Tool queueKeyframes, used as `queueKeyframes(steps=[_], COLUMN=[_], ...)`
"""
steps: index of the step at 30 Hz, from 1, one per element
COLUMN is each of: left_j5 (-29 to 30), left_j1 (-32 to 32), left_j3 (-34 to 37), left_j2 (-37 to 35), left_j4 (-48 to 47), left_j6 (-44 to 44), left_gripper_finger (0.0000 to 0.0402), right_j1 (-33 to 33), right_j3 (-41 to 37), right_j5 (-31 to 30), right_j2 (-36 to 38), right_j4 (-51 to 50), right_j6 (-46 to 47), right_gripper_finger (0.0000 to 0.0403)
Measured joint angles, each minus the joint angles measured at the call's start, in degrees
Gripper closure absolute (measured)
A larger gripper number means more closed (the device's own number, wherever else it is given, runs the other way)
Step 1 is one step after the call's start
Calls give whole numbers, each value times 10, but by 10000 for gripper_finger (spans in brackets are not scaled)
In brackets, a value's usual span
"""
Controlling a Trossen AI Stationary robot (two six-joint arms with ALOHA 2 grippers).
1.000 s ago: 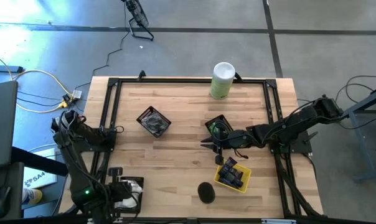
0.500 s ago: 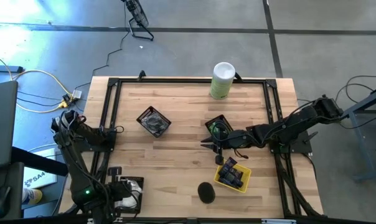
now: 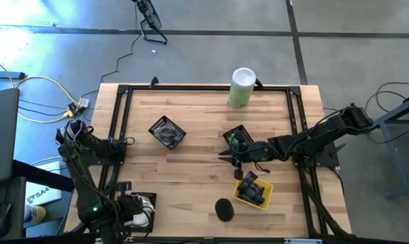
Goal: Pick & Place Travel size toiletries
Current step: Adjust the yellow bin
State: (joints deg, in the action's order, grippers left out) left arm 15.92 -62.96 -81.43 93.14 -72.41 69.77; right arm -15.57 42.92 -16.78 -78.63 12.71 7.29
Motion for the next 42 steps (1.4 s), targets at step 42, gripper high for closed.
queueKeyframes(steps=[42], left_j5=[372], left_j1=[206], left_j3=[0], left_j2=[7], left_j4=[372], left_j6=[-357], left_gripper_finger=[302], right_j1=[-1], right_j3=[0], right_j5=[5], right_j2=[0], right_j4=[-1], right_j6=[4], right_gripper_finger=[348])
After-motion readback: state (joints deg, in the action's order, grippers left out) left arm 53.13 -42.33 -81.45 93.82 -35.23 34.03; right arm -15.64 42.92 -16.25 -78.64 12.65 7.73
